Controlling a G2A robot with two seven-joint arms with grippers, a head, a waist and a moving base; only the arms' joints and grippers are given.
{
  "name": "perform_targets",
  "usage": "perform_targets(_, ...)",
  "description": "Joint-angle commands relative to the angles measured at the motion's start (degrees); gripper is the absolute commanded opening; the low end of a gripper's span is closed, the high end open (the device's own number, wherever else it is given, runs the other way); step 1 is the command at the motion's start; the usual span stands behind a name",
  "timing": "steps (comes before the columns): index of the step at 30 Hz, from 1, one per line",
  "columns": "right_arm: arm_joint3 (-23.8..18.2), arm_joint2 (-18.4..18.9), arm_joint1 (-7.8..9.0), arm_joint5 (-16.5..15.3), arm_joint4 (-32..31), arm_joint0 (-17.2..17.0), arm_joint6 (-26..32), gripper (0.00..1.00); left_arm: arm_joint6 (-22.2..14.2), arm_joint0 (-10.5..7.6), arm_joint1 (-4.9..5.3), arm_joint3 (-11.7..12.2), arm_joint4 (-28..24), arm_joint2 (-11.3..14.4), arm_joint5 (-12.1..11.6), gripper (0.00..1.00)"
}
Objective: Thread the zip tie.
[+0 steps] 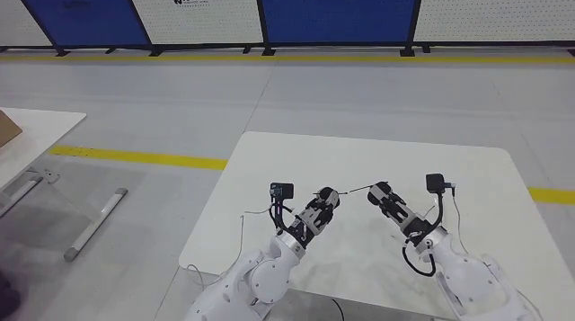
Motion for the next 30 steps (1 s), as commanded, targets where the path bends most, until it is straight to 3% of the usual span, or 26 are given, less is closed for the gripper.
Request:
perform_targets(1, -0.1, -0.1, -0.09, 0.2, -0.1, -0.1, 0.2, 0.0, 0.0, 0.0, 0.0, 0.0, 0.0, 0.0, 0.0, 0.0)
perform_targets(30, 1.5, -0.4, -1.35, 0.0, -1.1, 0.7, 0.9, 0.0, 0.0, 0.0, 0.0, 0.0, 0.0, 0.0, 0.0, 0.0)
